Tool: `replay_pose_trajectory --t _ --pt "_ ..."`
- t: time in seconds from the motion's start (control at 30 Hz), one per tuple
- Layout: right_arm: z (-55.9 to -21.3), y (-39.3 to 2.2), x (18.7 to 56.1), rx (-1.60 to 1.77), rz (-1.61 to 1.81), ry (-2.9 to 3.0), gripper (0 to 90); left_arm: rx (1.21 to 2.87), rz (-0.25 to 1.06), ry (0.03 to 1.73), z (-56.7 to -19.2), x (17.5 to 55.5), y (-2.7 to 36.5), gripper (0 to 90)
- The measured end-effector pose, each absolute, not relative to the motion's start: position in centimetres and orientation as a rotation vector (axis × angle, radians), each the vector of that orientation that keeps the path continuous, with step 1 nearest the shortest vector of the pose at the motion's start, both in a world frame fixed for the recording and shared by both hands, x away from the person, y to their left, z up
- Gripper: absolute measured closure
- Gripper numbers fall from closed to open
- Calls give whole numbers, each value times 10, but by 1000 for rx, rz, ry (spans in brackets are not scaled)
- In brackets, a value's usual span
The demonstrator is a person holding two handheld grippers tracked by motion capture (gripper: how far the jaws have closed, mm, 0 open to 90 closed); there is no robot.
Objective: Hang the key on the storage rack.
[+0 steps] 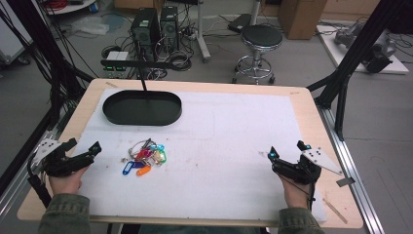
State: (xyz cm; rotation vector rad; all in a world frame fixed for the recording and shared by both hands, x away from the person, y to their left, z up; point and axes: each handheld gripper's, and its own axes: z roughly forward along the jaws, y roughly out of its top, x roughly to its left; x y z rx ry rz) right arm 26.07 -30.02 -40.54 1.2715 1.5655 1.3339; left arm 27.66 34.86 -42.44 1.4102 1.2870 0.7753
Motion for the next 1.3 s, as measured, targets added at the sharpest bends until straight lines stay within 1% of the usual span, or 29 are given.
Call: replay_pose_trajectory --t 0.7,1.3 --pt "-406 -300 261 1277 1337 1579 5 1400 756 1272 -423 277 346 63" --pt "-407 -298 262 1283 1336 1600 5 1461 742 1231 -419 280 332 63"
